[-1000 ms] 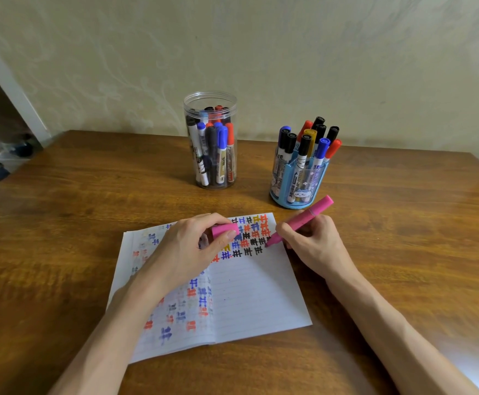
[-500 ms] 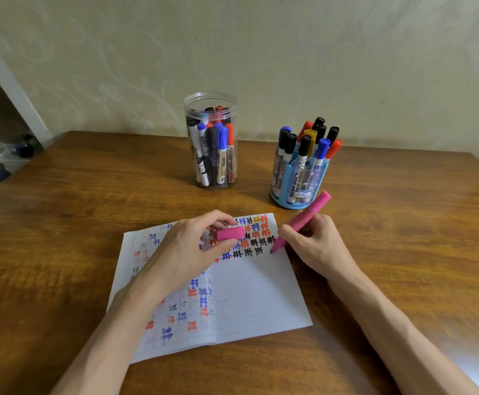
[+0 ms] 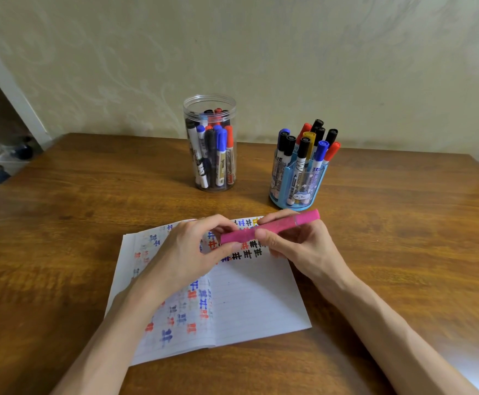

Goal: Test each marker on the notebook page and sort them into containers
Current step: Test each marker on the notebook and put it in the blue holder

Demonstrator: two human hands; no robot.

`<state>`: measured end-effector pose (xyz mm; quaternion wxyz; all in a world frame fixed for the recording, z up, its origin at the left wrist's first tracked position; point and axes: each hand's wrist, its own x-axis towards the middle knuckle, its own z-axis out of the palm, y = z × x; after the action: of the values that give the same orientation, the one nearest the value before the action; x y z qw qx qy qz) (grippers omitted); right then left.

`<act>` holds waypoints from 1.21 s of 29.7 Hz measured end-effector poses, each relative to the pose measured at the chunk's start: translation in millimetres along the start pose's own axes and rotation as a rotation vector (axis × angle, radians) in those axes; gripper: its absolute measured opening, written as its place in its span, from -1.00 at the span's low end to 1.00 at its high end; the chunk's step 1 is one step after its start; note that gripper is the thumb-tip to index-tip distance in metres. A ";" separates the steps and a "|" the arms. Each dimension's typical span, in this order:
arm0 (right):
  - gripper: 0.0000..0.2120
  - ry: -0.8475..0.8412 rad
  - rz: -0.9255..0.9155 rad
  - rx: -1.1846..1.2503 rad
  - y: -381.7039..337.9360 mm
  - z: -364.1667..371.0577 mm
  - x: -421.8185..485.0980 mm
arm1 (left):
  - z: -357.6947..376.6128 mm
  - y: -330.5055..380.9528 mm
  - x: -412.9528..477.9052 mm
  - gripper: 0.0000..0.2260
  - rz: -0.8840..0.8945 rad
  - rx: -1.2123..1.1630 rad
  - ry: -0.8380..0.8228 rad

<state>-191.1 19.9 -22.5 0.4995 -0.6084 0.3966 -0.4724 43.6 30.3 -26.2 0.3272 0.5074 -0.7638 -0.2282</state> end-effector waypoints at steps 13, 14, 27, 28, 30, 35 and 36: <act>-0.83 -0.078 0.122 -0.106 -2.2 -21.3 4.0 | -3.4 -0.9 1.4 -0.72 0.000 -0.077 0.089; -0.81 -0.096 0.098 -0.143 -0.9 -20.1 4.0 | -4.0 -0.6 1.1 -0.73 -0.005 -0.079 0.101; -0.84 -0.083 -0.050 -0.180 11.6 -4.7 2.1 | -0.8 0.9 -0.7 -0.82 -0.003 -0.095 0.142; -0.85 -0.092 -0.055 -0.192 11.4 -5.7 2.7 | -1.2 1.2 0.1 -0.82 0.002 -0.103 0.132; -0.86 -0.104 -0.067 -0.213 10.9 -7.9 4.4 | -1.6 2.2 1.4 -0.77 -0.001 -0.098 0.114; -0.85 -0.111 -0.089 -0.233 12.7 -6.8 5.9 | -3.9 1.2 3.7 -0.80 -0.012 -0.128 0.094; -0.84 -0.104 -0.094 -0.233 13.0 -7.2 6.0 | -5.3 0.4 3.8 -0.81 -0.015 -0.133 0.098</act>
<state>-196.8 10.1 -33.8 0.4227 -0.7037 0.3935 -0.4138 46.2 26.8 -21.3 0.3952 0.5007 -0.7264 -0.2557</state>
